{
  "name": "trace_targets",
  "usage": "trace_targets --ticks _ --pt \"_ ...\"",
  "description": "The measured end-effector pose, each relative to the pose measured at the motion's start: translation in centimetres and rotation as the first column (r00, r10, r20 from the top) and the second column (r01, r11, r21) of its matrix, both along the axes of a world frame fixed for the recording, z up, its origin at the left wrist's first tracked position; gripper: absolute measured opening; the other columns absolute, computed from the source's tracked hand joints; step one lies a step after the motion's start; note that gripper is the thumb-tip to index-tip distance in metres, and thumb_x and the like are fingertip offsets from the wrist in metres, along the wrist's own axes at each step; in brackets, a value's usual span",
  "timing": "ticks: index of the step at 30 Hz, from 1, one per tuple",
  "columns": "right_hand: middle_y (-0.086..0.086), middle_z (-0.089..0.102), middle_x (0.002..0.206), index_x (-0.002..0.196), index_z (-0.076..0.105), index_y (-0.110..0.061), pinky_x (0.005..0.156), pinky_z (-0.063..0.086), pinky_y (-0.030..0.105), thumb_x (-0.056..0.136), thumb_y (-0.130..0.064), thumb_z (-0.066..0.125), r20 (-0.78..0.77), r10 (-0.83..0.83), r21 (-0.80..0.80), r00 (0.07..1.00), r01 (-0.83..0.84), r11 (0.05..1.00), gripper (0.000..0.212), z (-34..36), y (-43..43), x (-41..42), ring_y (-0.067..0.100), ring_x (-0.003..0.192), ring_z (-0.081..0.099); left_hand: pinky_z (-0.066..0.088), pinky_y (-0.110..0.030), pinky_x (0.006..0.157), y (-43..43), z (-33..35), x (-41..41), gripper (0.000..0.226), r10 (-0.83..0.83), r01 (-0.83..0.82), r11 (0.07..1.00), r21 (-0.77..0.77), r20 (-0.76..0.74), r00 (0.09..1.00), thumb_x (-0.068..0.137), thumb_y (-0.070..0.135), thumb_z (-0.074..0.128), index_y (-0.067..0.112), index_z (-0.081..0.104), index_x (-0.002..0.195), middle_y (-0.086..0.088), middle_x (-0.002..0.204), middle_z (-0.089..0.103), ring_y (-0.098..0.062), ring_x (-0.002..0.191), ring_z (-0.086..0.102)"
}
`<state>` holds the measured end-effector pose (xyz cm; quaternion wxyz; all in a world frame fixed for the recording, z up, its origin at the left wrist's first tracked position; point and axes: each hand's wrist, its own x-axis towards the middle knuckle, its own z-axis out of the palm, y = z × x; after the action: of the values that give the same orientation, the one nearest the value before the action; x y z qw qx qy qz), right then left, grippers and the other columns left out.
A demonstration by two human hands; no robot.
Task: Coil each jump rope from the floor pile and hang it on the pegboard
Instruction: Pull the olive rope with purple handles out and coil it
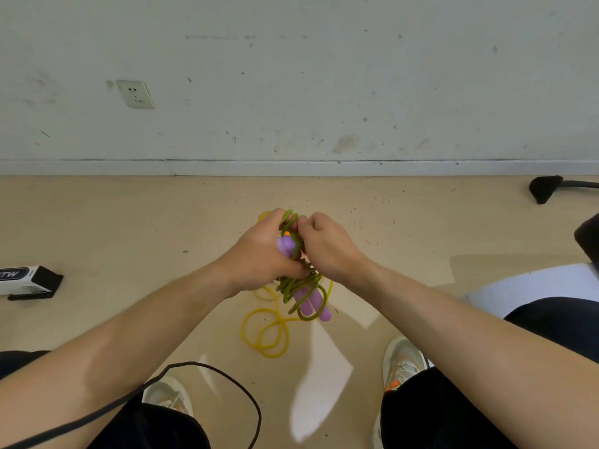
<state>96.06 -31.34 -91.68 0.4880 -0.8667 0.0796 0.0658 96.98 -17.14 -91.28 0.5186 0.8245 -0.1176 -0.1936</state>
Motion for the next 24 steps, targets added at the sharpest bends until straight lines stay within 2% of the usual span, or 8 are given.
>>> trace_targets --ticks 2,6,9,12,16,18,20,24 --pt "-0.003 0.052 0.077 0.078 0.045 -0.017 0.057 0.035 0.026 0.105 -0.035 0.036 -0.014 -0.037 0.006 0.999 0.037 0.999 0.034 -0.2 0.2 -0.2 0.011 0.067 0.048 0.057 -0.047 0.077 -0.2 0.0 -0.2 0.059 0.011 -0.011 1.0 -0.003 -0.004 1.0 0.058 0.009 0.085 0.022 0.057 0.108 -0.004 0.098 0.07 -0.011 0.076 0.061" --pt "0.001 0.056 0.087 0.102 0.046 -0.012 0.069 0.042 0.034 0.101 -0.037 0.042 -0.09 -0.145 0.184 0.985 0.16 0.97 0.026 -1.3 0.4 -0.2 0.018 0.077 0.053 0.056 -0.051 0.08 -0.3 -0.5 -0.3 0.063 -0.006 0.006 1.0 0.007 -0.031 0.999 0.055 0.011 0.085 0.021 0.054 0.109 -0.008 0.1 0.069 -0.014 0.078 0.062" --pt "0.005 0.05 0.069 0.083 0.047 -0.014 0.057 0.035 0.032 0.099 -0.023 0.044 -0.183 -0.173 0.351 0.968 0.229 0.908 0.019 -1.4 -0.1 0.3 0.018 0.056 0.042 0.058 -0.05 0.078 -0.2 -0.4 -0.4 0.061 -0.004 0.006 1.0 0.031 -0.035 0.999 0.058 0.009 0.087 0.023 0.055 0.108 -0.004 0.1 0.068 -0.014 0.077 0.063" --pt "0.003 0.044 0.056 0.079 0.049 -0.013 0.052 0.028 0.03 0.098 -0.016 0.043 -0.265 -0.165 0.506 0.95 0.282 0.815 0.021 -1.2 -0.2 0.5 0.016 0.048 0.032 0.06 -0.042 0.073 -0.1 0.1 -0.2 0.06 -0.014 0.014 1.0 0.011 -0.06 0.998 0.062 0.003 0.087 0.018 0.055 0.111 -0.006 0.107 0.068 -0.013 0.078 0.064" --pt "0.005 0.04 0.057 0.082 0.045 -0.014 0.052 0.023 0.029 0.102 -0.012 0.045 -0.287 -0.127 0.579 0.949 0.278 0.767 0.021 -1.1 -0.5 0.5 0.015 0.049 0.027 0.054 -0.025 0.057 0.1 0.6 -0.1 0.049 -0.057 0.057 0.998 -0.005 -0.093 0.994 0.074 -0.005 0.078 0.011 0.054 0.114 0.005 0.086 0.066 -0.007 0.068 0.06" --pt "0.004 0.043 0.059 0.087 0.043 -0.015 0.051 0.025 0.028 0.102 -0.014 0.05 -0.262 -0.135 0.587 0.956 0.269 0.763 0.017 -1.5 -0.7 0.6 0.013 0.047 0.03 0.056 -0.024 0.058 -0.1 0.6 -0.2 0.043 -0.041 0.038 0.999 -0.025 -0.126 0.991 0.078 0.002 0.077 0.012 0.054 0.114 0.007 0.083 0.067 -0.008 0.069 0.063" --pt "0.004 0.046 0.061 0.087 0.043 -0.015 0.049 0.027 0.027 0.1 -0.014 0.056 -0.227 -0.173 0.59 0.958 0.277 0.758 0.018 -2.1 -0.7 0.6 0.011 0.044 0.034 0.06 -0.03 0.064 -0.4 0.7 -0.3 0.034 -0.005 -0.001 0.999 -0.037 -0.178 0.984 0.086 0.018 0.074 0.013 0.055 0.114 -0.001 0.09 0.07 -0.012 0.076 0.067" --pt "0.002 0.045 0.056 0.082 0.043 -0.016 0.046 0.029 0.025 0.1 -0.019 0.057 -0.203 -0.212 0.575 0.956 0.292 0.764 0.024 -2.6 -0.7 0.4 0.009 0.04 0.034 0.06 -0.037 0.062 -0.8 0.7 -0.4 0.04 0.093 -0.139 0.979 -0.148 -0.285 0.954 0.104 0.044 0.042 0.011 0.063 0.113 -0.001 0.094 0.073 -0.016 0.077 0.071"
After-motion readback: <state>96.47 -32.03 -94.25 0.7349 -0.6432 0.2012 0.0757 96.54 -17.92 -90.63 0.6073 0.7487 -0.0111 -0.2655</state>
